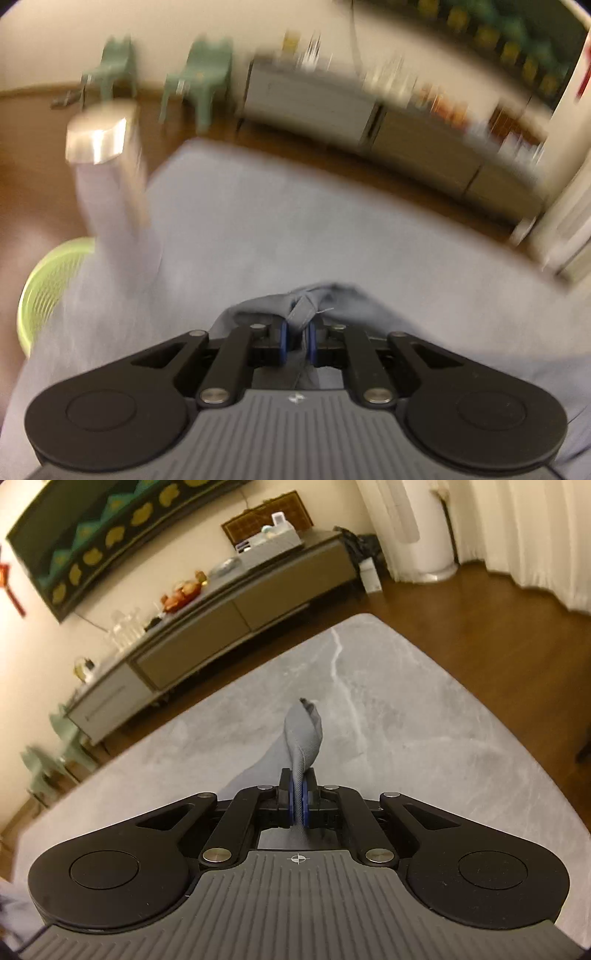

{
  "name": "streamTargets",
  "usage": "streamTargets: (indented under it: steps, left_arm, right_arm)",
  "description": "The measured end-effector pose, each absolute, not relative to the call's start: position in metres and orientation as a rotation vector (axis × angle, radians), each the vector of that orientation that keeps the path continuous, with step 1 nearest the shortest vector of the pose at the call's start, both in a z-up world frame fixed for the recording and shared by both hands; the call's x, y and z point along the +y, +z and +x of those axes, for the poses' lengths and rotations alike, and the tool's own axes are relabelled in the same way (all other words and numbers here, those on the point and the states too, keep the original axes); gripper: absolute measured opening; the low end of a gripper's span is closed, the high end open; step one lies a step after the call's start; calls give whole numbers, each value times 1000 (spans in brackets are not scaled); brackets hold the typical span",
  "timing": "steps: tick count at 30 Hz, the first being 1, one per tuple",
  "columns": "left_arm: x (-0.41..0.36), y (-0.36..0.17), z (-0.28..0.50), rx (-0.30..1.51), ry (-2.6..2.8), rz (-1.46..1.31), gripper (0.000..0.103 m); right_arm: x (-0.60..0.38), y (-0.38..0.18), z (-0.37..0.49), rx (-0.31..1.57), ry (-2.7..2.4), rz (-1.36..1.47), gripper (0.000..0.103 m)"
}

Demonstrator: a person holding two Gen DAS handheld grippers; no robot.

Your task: Fold clothes

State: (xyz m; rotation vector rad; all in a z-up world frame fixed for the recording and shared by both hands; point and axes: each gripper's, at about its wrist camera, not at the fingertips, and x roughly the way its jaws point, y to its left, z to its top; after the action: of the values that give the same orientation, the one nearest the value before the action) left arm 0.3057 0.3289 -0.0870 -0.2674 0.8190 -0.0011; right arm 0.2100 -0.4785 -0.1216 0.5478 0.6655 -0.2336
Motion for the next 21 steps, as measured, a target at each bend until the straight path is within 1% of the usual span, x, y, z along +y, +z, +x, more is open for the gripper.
streamTargets:
  steps: [2, 4, 6, 8, 10, 11, 12, 14, 15, 17, 18, 19, 20, 21]
  left_arm:
    - [332, -41, 306, 690, -23, -306, 11]
    - [339, -9, 296, 557, -55, -354, 11]
    - [344, -5, 288, 507, -45, -351, 12]
    - [345, -37, 302, 639, -32, -331, 13]
    - [342, -93, 324, 829, -53, -316, 17]
    - [333, -126, 336, 932, -5, -265, 17]
    - [327, -146, 345, 991, 27, -226, 18]
    - [309, -176, 352, 1028, 73, -168, 22]
    - [305, -173, 351, 1000, 73, -164, 23]
    - [305, -159, 345, 922, 58, -177, 26]
    - [308, -148, 340, 873, 42, -194, 32]
    - [315, -138, 333, 825, 31, -229, 49]
    - [322, -127, 325, 778, 20, -265, 62]
    - [330, -123, 317, 770, 26, -297, 81]
  right_arm:
    - [-478, -85, 216, 590, -201, 540, 3]
    - [-473, -34, 216, 455, -150, 520, 3]
    - [-469, 3, 203, 328, -108, 524, 3]
    - [-468, 4, 193, 289, -127, 504, 4]
    - [-475, -43, 199, 406, -184, 516, 6]
    - [-479, -71, 204, 478, -215, 526, 6]
    - [-481, -102, 210, 571, -262, 530, 7]
    - [-479, -163, 220, 760, -347, 532, 7]
    - [-477, -179, 219, 798, -366, 536, 9]
    - [-475, -178, 213, 760, -377, 553, 10]
    - [-475, -170, 210, 735, -378, 560, 13]
    - [-477, -160, 207, 707, -386, 551, 15]
    - [-479, -148, 203, 676, -396, 534, 21]
    - [-482, -139, 199, 647, -416, 521, 41]
